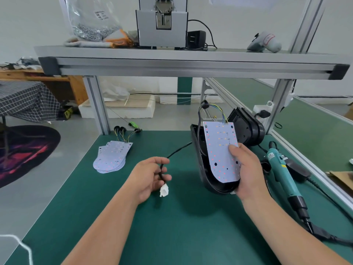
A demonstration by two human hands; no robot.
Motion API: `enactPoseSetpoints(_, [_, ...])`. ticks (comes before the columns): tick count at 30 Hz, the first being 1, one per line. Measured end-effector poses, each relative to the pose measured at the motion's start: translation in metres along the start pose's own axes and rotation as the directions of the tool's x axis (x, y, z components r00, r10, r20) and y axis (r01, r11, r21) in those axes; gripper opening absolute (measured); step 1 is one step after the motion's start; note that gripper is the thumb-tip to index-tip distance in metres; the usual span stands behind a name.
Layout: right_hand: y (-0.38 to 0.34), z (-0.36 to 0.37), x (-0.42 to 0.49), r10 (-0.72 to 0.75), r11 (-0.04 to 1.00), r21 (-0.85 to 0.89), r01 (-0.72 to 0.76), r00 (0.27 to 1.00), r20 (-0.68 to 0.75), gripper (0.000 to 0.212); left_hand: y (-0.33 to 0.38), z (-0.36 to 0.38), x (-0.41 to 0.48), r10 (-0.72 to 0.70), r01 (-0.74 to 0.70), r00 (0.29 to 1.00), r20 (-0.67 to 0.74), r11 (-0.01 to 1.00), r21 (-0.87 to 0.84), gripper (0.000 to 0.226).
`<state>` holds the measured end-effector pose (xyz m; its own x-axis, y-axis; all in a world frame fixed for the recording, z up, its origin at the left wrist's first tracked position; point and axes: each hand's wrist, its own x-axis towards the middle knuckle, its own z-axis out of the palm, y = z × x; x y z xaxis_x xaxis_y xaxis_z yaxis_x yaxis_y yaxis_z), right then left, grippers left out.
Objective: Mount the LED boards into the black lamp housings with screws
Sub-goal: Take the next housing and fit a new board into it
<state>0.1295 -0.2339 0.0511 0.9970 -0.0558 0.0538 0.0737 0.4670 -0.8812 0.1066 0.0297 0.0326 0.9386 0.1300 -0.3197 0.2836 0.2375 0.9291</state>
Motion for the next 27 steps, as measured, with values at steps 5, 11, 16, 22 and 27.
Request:
enactPoseSetpoints(5, [0.002,-0.003,0.001,0.045,0.999,-0.026,-0.045,0.999,-0.003,0.027,0.000,0.003,0.000,0.028,-0.024,0.992,0.122,0.999,-0.039,0.053])
enactPoseSetpoints(11, [0.002,-0.001,-0.002,0.054,0.998,0.008,-0.054,0.998,0.039,0.047,-0.007,0.020,-0.009,0.355,-0.319,0.930,0.098,0.642,0.697,0.035])
enactPoseSetpoints(16, [0.008,0.009,-0.009,0.097,0.995,-0.030,-0.094,0.989,0.114,0.010,-0.009,0.030,-0.010,0.677,-0.509,0.708,0.202,0.292,0.810,0.024])
enactPoseSetpoints(22, [0.014,0.011,-0.015,0.147,0.985,-0.110,-0.129,0.974,0.172,0.019,-0.016,0.041,-0.019,0.592,-0.542,0.758,0.273,0.338,0.770,0.048])
enactPoseSetpoints(27, [0.019,0.010,-0.016,0.166,0.984,-0.090,-0.151,0.966,0.197,0.021,-0.022,0.039,-0.014,0.596,-0.553,0.769,0.232,0.437,0.710,0.026])
